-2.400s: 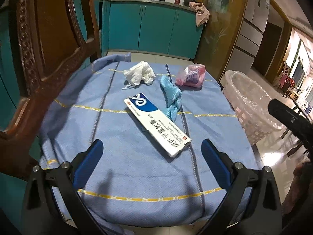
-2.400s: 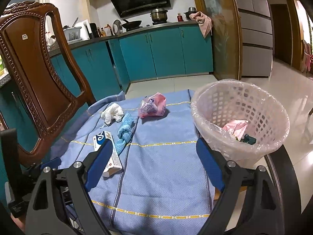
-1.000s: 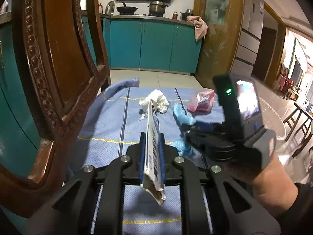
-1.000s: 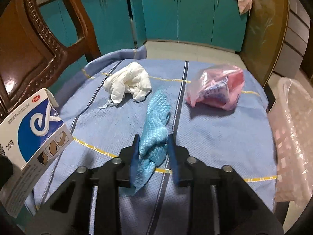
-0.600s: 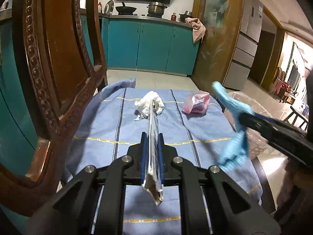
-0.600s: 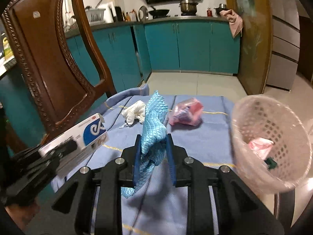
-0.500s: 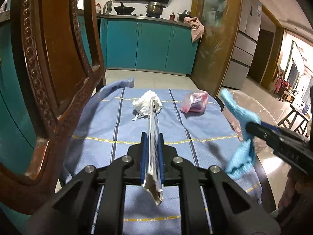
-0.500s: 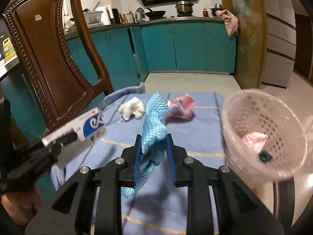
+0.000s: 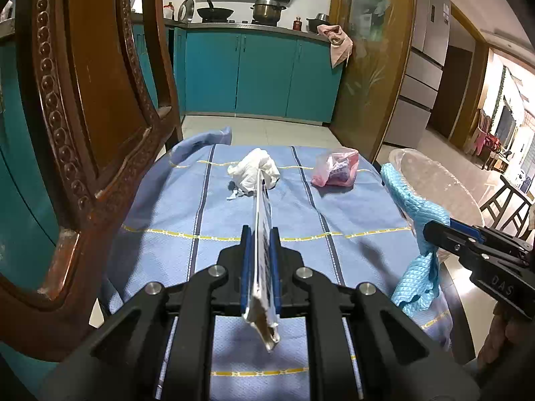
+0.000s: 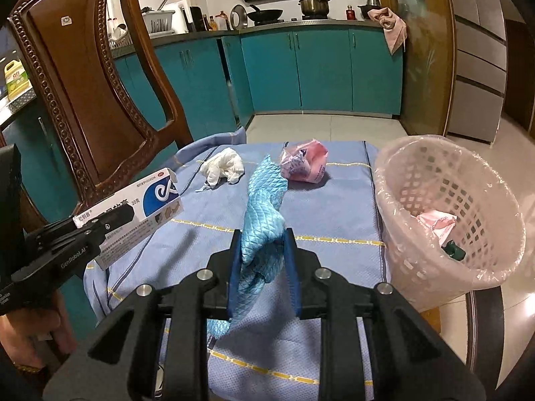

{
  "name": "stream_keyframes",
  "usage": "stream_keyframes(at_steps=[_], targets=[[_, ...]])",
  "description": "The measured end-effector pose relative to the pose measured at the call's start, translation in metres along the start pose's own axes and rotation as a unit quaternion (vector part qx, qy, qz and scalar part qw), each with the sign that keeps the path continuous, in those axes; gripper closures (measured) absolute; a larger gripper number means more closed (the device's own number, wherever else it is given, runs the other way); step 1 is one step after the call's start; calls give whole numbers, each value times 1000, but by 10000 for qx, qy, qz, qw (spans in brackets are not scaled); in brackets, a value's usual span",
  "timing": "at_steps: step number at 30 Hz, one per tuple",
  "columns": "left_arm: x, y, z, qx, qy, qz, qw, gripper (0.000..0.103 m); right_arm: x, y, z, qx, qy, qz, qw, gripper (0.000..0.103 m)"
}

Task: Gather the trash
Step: 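Carry the blue glove over the white basket and open the right tool, then carry the toothpaste box over the white basket and open the left tool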

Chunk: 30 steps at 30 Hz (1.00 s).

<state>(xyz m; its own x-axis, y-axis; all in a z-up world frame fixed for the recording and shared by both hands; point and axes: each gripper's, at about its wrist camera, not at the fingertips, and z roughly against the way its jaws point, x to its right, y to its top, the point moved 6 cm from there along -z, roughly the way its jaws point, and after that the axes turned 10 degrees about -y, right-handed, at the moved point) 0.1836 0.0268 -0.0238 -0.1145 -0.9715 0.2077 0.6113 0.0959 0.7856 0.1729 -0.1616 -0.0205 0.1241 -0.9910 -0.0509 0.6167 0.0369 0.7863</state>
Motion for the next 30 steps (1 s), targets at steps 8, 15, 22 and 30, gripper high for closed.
stream_keyframes(at_steps=[8,15,22,30], targets=[[0,0,0,13,-8,17,10000,91,54,42,21,778,-450,-620,9940,78],[6,-1,-2,40,-84,-32,10000,91,181,60,-14,1084,-1271,-2047,9645,45],[37,-1,-6,33,-412,-321,9986,91,222,23,40,1423,-1058,-3430,9224,17],[181,39,-31,14,-1737,-1018,9795,91,224,3,84,2169,-1407,-3712,8918,11]])
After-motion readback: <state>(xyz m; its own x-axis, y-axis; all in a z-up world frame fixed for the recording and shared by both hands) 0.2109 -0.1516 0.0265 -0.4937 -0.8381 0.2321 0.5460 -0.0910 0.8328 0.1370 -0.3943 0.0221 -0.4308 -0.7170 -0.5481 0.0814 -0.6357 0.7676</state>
